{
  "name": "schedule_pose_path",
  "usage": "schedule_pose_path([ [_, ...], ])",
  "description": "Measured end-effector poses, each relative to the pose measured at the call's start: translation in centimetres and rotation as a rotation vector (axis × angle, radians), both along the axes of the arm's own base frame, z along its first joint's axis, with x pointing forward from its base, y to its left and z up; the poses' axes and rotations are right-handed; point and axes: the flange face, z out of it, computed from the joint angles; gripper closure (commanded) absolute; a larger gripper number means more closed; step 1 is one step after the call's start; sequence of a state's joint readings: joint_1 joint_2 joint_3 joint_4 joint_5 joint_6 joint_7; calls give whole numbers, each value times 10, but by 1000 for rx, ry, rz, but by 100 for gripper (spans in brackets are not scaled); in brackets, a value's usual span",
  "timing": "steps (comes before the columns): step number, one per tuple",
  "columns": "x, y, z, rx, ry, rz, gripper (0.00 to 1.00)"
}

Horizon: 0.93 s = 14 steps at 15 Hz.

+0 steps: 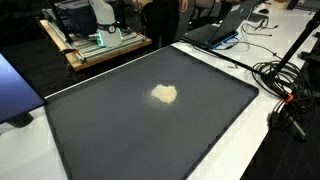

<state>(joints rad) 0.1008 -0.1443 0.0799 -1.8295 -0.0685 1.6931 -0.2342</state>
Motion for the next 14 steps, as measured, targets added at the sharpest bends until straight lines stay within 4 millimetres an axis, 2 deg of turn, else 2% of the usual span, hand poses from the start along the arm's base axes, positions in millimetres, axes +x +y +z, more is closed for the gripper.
schedule_pose_path([
  [2, 8, 4, -10, 1, 2, 3, 97],
  [4, 23, 15, -34, -1, 7, -7, 97],
  [7, 56, 29, -92, -70, 4, -86, 97],
  [10, 86, 28, -147, -157, 7, -203, 97],
  [14, 122, 26, -204, -230, 22, -350, 97],
])
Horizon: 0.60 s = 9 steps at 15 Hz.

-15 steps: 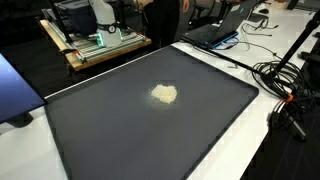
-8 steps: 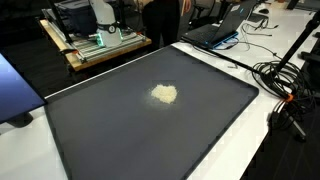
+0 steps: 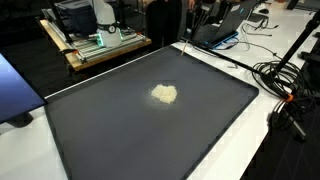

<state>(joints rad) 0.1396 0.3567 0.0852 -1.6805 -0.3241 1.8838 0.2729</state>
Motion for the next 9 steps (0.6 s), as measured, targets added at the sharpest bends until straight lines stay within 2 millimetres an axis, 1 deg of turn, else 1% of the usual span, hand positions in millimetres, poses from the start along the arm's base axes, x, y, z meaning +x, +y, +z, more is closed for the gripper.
schedule_pose_path([
  [3, 23, 4, -36, -29, -1, -101, 97],
  [5, 34, 6, -59, -59, 7, -163, 97],
  [7, 43, 6, -79, -91, 15, -215, 97],
  [9, 51, 3, -95, -117, 19, -256, 97],
])
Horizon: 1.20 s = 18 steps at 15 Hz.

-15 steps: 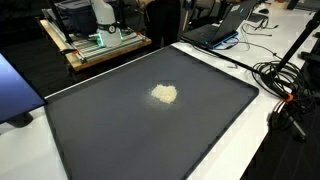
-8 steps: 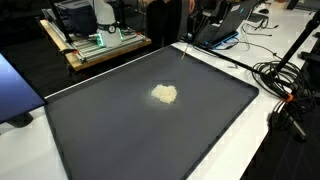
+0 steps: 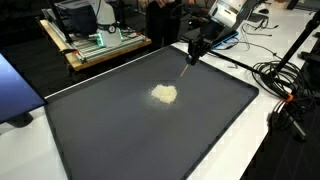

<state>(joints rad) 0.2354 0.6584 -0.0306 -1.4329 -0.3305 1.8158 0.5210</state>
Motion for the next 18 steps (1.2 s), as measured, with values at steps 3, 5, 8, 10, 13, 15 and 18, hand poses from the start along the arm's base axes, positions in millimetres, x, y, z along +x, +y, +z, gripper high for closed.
schedule_pose_path([
  [3, 9, -5, -16, -24, 14, -37, 97],
  [5, 16, -10, -19, -26, 15, -54, 97],
  [8, 25, -22, -17, 17, 19, -87, 97],
  [10, 31, -36, -13, 71, 21, -107, 97],
  [13, 39, -65, -5, 143, 19, -128, 97],
  [15, 43, -86, 0, 184, 22, -122, 97],
  [18, 45, -120, 1, 237, 27, -120, 97],
])
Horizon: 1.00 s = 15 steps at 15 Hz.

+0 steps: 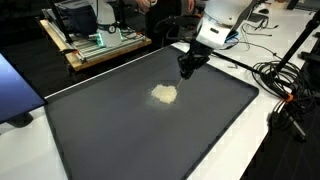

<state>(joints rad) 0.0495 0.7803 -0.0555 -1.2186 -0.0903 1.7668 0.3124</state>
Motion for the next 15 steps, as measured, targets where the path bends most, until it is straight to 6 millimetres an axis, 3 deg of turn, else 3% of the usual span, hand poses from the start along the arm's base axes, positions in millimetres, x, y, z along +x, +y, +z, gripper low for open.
schedule_pose_path([
  [4, 0, -39, 0, 101, -7, -9, 97],
  [5, -1, -47, 0, 132, -9, -17, 88],
  [8, -2, -65, -1, 192, -15, -43, 88],
  [11, -2, -64, -1, 200, -15, -42, 88],
  [12, -2, -63, -1, 202, -15, -40, 97],
  [15, -2, -63, -1, 201, -16, -40, 97],
])
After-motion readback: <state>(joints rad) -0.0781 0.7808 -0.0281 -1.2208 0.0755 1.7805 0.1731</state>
